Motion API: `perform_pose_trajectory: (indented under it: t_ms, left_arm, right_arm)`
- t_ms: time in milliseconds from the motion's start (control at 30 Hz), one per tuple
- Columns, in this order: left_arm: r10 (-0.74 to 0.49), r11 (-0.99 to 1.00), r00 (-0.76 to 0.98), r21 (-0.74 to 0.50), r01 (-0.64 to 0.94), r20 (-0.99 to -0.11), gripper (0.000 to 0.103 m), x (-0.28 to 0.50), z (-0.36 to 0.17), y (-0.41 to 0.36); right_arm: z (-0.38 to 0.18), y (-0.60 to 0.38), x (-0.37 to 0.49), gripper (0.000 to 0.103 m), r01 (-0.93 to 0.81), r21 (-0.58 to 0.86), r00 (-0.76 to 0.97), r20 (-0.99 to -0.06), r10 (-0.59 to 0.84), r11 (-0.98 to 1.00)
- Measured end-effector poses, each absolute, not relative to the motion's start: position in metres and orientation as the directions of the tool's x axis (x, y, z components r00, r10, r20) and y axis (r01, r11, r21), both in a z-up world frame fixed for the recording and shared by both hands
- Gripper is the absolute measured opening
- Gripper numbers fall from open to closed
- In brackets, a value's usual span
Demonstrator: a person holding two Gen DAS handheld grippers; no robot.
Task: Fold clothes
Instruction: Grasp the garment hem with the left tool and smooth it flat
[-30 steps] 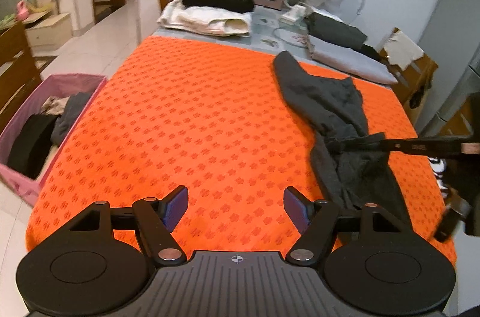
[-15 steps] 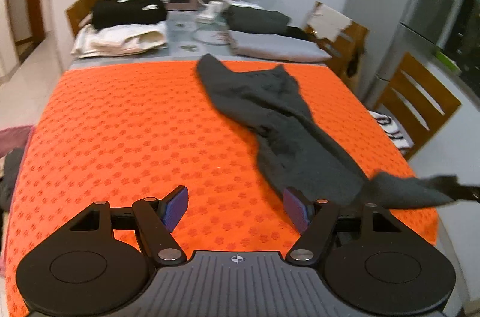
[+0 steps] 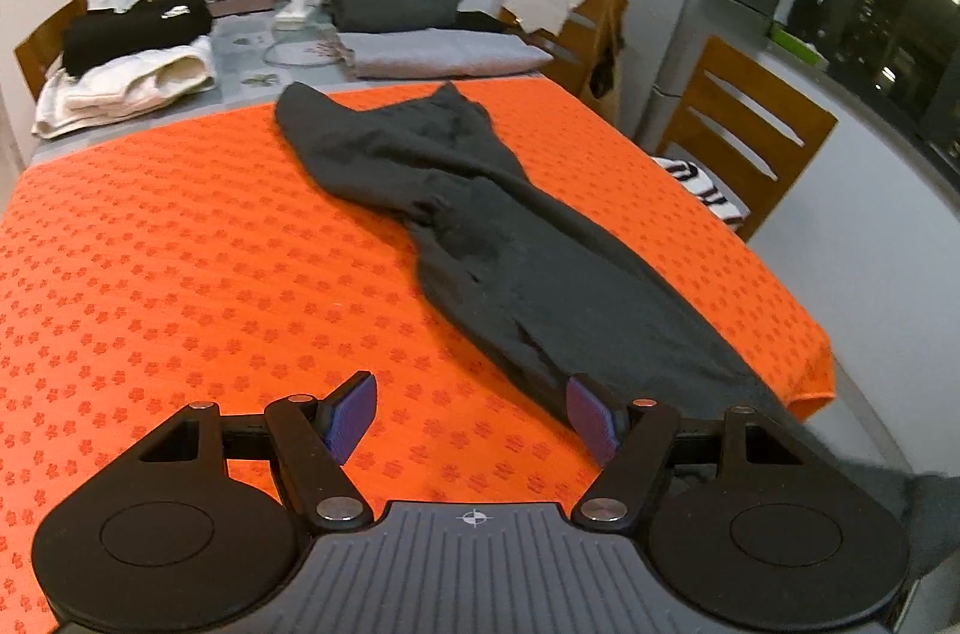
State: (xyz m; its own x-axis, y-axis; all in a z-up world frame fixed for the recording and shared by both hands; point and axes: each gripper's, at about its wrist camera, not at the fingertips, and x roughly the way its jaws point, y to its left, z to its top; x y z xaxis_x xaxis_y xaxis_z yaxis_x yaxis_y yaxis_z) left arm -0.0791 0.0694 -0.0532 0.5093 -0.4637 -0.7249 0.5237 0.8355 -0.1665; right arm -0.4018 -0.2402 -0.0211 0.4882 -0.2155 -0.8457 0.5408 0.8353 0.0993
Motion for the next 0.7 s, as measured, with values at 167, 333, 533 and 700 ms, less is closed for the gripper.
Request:
perform_pose_trajectory:
  t_ms: [167,333,533,700]
  left_arm:
    - [-0.466,0.824,0.512,-0.143,0.549,-0.722,0.072,-0.080,-0.053,0.062]
    - [-0.446,0.831,0.538,-0.108,0.545,-0.716,0.072,-0.072,-0.053,0.052]
    - [-0.405,0.849,0.580,-0.054,0.526,-0.707,0.072,-0.048,-0.059,0.036]
    - [-0.359,0.864,0.607,-0.008,0.503,-0.709,0.072,-0.019,-0.070,0.018]
  right_arm:
    - [-0.036,-0.242,-0.424,0.016,0.593,0.083,0.457,-0.854,-0.249,0.801]
    - [-0.033,-0.247,-0.410,0.038,0.561,0.104,0.495,-0.838,-0.231,0.822]
    - [-0.028,-0.259,-0.365,0.062,0.484,0.146,0.547,-0.820,-0.168,0.863]
    - [-0.027,-0.271,-0.328,0.075,0.413,0.177,0.580,-0.807,-0.108,0.893]
